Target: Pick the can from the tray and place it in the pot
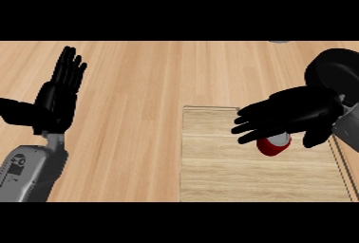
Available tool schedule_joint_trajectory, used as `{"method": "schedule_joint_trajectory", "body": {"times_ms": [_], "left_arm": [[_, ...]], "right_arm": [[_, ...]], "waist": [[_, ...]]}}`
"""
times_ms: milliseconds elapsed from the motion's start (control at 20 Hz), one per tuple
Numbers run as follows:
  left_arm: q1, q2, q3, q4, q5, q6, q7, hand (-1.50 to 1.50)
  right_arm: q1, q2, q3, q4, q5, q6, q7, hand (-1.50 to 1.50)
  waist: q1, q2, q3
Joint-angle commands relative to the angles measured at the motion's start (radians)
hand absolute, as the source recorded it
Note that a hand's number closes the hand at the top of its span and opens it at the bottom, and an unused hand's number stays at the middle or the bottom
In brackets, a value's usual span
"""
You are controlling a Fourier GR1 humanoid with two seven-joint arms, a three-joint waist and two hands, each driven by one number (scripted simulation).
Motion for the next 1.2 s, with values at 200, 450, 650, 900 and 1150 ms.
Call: {"method": "schedule_joint_trajectory", "body": {"times_ms": [200,450,650,900,1150], "left_arm": [[0.005,0.007,0.04,-0.006,0.001,-0.003,0.035,0.0],[0.06,0.019,0.037,-0.068,-0.004,-0.028,0.027,0.0],[0.032,0.007,0.036,-0.067,-0.022,-0.007,0.052,0.0],[0.016,-0.015,0.048,-0.011,-0.039,-0.013,0.01,0.0],[0.05,0.0,0.07,-0.039,-0.01,-0.045,0.009,0.0]], "right_arm": [[-0.052,0.122,0.037,0.195,0.116,0.035,-0.156,-1.5],[-0.002,0.196,0.076,0.291,0.146,-0.051,-0.178,-1.5],[-0.011,0.23,0.094,0.349,0.184,-0.083,-0.23,-1.5],[0.031,0.254,0.119,0.335,0.213,-0.094,-0.22,-1.5],[0.061,0.288,0.165,0.28,0.223,-0.176,-0.258,1.5]], "waist": [[-0.023,-0.008,-0.001],[-0.016,-0.008,0.0],[-0.018,-0.006,0.0],[-0.034,-0.008,-0.001],[-0.024,-0.006,-0.001]]}}
